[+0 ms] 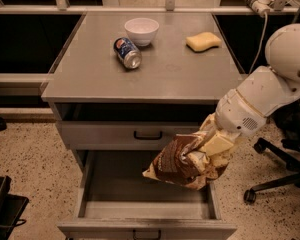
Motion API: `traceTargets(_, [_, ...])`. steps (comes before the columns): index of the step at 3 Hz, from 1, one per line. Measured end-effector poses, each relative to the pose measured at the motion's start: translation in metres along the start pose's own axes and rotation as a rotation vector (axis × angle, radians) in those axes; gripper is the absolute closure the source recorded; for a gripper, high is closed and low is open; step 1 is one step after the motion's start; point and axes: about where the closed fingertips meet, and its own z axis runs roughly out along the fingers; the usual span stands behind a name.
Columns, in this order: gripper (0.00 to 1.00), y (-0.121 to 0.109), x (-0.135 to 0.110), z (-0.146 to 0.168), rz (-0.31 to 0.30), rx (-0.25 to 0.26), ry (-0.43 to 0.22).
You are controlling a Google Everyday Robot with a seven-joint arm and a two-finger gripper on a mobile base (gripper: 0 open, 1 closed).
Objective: Pick brown chip bag from middle drawer and place on counter
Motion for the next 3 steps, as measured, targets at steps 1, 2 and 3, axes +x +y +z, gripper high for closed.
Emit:
traceTargets(1, [1.00,-0.003,-0.010,-0.036,-0.007,0.085,0.043])
traceTargets(2, [1.00,-0.016,-0.033,-0.093,-0.024,0.184,0.125])
traceTargets(3, [1.00,-0.047,-0.058,-0.144,-0.040,0.273,0.187])
